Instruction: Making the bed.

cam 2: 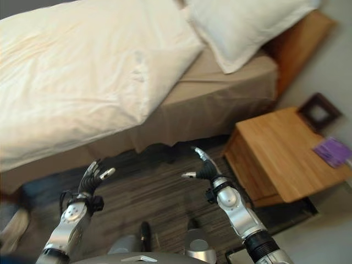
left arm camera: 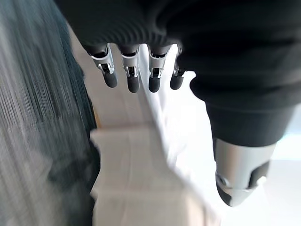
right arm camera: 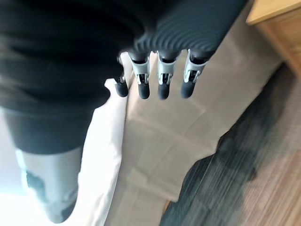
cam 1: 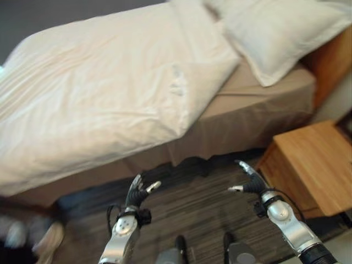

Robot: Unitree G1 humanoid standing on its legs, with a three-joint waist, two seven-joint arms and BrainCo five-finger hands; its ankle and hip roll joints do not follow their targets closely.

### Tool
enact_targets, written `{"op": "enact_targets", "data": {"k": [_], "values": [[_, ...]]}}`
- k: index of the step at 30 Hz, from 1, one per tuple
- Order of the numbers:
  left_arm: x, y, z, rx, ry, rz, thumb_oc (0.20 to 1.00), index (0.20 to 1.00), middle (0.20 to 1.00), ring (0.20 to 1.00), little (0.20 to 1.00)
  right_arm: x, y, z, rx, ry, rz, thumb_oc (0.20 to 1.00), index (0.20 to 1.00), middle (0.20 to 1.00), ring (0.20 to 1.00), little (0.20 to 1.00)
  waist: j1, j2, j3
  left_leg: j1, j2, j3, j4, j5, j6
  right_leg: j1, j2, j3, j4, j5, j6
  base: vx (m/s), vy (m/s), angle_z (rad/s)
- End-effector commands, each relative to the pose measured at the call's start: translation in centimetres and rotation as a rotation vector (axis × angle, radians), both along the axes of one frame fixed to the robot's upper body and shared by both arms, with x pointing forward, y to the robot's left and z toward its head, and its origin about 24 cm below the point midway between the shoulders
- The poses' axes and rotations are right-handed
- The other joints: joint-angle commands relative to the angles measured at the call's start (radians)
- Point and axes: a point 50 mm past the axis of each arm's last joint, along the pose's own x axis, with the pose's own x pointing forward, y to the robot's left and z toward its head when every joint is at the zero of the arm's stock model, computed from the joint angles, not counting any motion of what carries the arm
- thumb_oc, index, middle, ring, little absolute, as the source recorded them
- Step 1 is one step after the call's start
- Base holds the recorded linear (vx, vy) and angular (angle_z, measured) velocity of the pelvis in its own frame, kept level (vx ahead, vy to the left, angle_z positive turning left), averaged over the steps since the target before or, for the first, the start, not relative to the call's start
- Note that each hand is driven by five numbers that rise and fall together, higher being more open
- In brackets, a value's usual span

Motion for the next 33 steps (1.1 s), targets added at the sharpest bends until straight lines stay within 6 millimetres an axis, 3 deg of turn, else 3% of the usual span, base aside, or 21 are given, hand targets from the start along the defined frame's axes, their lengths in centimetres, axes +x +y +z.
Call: {"op": "enact_targets", "data": {"k": [1, 3, 5, 8, 12, 16, 17, 19, 20, 21, 23, 26, 33], "values": [[-0.5, 1.8, 1.4, 0.02, -0.066, 0.047, 1.0, 1.0, 1.0, 1.0, 1.0, 0.9, 0.6, 2.1, 0.041, -0.099, 0.022, 1.0, 1.0, 1.0, 1.0, 1.0, -0.003, 0.008, -0.012, 0.052, 0.169, 0.128, -0.009, -0.105, -0.051, 0.093, -0.002, -0.044, -0.182, -0.001, 0.051, 0.16, 0.107, 0.42], [-0.6, 1.9, 1.2, 0.02, -0.06, 0.047, 1.0, 1.0, 1.0, 1.0, 1.0, 0.8, 0.5, 2.1, 0.036, -0.098, 0.022, 1.0, 1.0, 1.0, 1.0, 1.0, 0.0, 0.012, -0.016, 0.056, 0.162, 0.123, -0.058, -0.081, -0.054, 0.1, -0.008, -0.046, -0.182, -0.008, 0.056, 0.16, 0.136, 0.18], [-1.0, 1.9, 0.8, 0.024, -0.043, 0.049, 1.0, 1.0, 1.0, 1.0, 1.0, 0.8, 0.3, 1.9, 0.025, -0.09, 0.023, 1.0, 1.0, 1.0, 1.0, 1.0, 0.009, 0.026, -0.022, 0.02, 0.182, 0.112, -0.116, -0.022, -0.07, 0.121, -0.018, -0.074, -0.182, -0.034, 0.068, 0.21, 0.173, -0.1], [-1.4, 1.8, 0.7, 0.029, -0.035, 0.045, 1.0, 1.0, 1.0, 1.0, 1.0, 0.6, 0.2, 2.0, 0.023, -0.092, 0.025, 1.0, 1.0, 1.0, 1.0, 1.0, 0.024, 0.037, -0.021, -0.01, 0.194, 0.093, -0.165, 0.014, -0.079, 0.163, -0.028, -0.092, -0.182, -0.061, 0.078, 0.27, 0.189, 0.04], [-1.7, 1.7, 0.7, 0.059, -0.023, -0.003, 1.0, 1.0, 1.0, 1.0, 1.0, 0.5, 0.4, 1.4, 0.009, -0.068, 0.036, 1.0, 1.0, 1.0, 1.0, 1.0, 0.026, 0.042, -0.044, 0.021, 0.17, 0.093, -0.202, 0.009, -0.07, 0.189, -0.057, -0.087, -0.182, -0.061, 0.107, 0.24, 0.209, 0.12], [-1.3, 2.1, 1.0, 0.106, -0.018, -0.042, 1.0, 1.0, 1.0, 1.0, 1.0, 0.4, 0.6, 1.1, 0.023, -0.055, 0.036, 1.0, 1.0, 1.0, 1.0, 1.0, 0.037, 0.01, -0.056, 0.028, 0.132, 0.096, -0.196, -0.019, -0.043, 0.185, -0.102, -0.078, -0.138, -0.045, 0.131, 0.17, 0.14, 0.09], [-0.9, 2.7, 1.5, 0.131, -0.023, -0.036, 1.0, 1.0, 1.0, 1.0, 1.0, 0.8, 0.8, 1.6, 0.026, -0.078, 0.027, 1.0, 1.0, 1.0, 1.0, 1.0, 0.034, -0.013, -0.048, 0.067, 0.101, 0.123, -0.195, -0.064, -0.008, 0.12, -0.142, -0.078, 0.023, -0.022, 0.154, 0.11, 0.156, 0.07], [-0.9, 2.7, 1.6, 0.142, -0.026, -0.04, 1.0, 1.0, 1.0, 1.0, 1.0, 0.8, 0.8, 1.8, 0.03, -0.089, 0.021, 1.0, 1.0, 1.0, 1.0, 1.0, 0.033, -0.02, -0.044, 0.079, 0.09, 0.13, -0.192, -0.081, 0.004, 0.09, -0.145, -0.068, 0.067, -0.007, 0.157, 0.14, 0.148, -0.11], [-1.0, 2.8, 1.6, 0.141, -0.02, -0.046, 1.0, 1.0, 1.0, 1.0, 1.0, 0.7, 0.9, 1.8, 0.05, -0.089, 0.015, 1.0, 1.0, 1.0, 1.0, 1.0, 0.02, -0.019, -0.037, 0.107, 0.08, 0.128, -0.205, -0.095, 0.011, 0.022, -0.109, -0.033, 0.092, -0.011, 0.141, 0.13, 0.108, -0.19], [-1.0, 2.8, 1.6, 0.141, -0.02, -0.045, 1.0, 1.0, 1.0, 1.0, 1.0, 0.7, 0.9, 1.8, 0.05, -0.09, 0.016, 1.0, 1.0, 1.0, 1.0, 1.0, 0.024, -0.016, -0.04, 0.103, 0.085, 0.131, -0.206, -0.092, 0.01, 0.015, -0.104, -0.029, 0.091, -0.006, 0.139, 0.16, 0.103, -0.13], [-1.2, 3.5, 2.0, 0.158, -0.028, -0.029, 1.0, 1.0, 1.0, 1.0, 1.0, 0.9, 1.1, 2.5, 0.096, -0.119, 0.004, 1.0, 1.0, 1.0, 1.0, 1.0, 0.016, -0.014, -0.026, 0.124, 0.086, 0.144, -0.207, -0.109, 0.006, -0.031, -0.101, -0.073, 0.083, 0.006, 0.136, 0.13, 0.03, -0.07], [-0.9, 3.5, 2.6, 0.162, -0.057, -0.023, 1.0, 1.0, 1.0, 1.0, 1.0, 0.9, 1.1, 2.8, 0.13, -0.128, -0.013, 1.0, 1.0, 1.0, 1.0, 1.0, 0.01, -0.03, -0.029, 0.15, 0.08, 0.147, -0.204, -0.134, 0.009, -0.013, -0.101, -0.12, 0.036, 0.002, 0.129, 0.13, -0.042, -0.12], [-0.8, 2.3, 2.5, 0.084, -0.083, -0.047, 1.0, 1.0, 1.0, 1.0, 1.0, 0.7, 0.7, 2.3, 0.144, -0.107, -0.024, 1.0, 1.0, 1.0, 1.0, 1.0, 0.005, -0.039, -0.061, 0.179, 0.077, 0.148, -0.196, -0.142, 0.004, 0.068, -0.087, -0.089, -0.11, 0.02, 0.122, 0.07, -0.026, -0.1]]}}
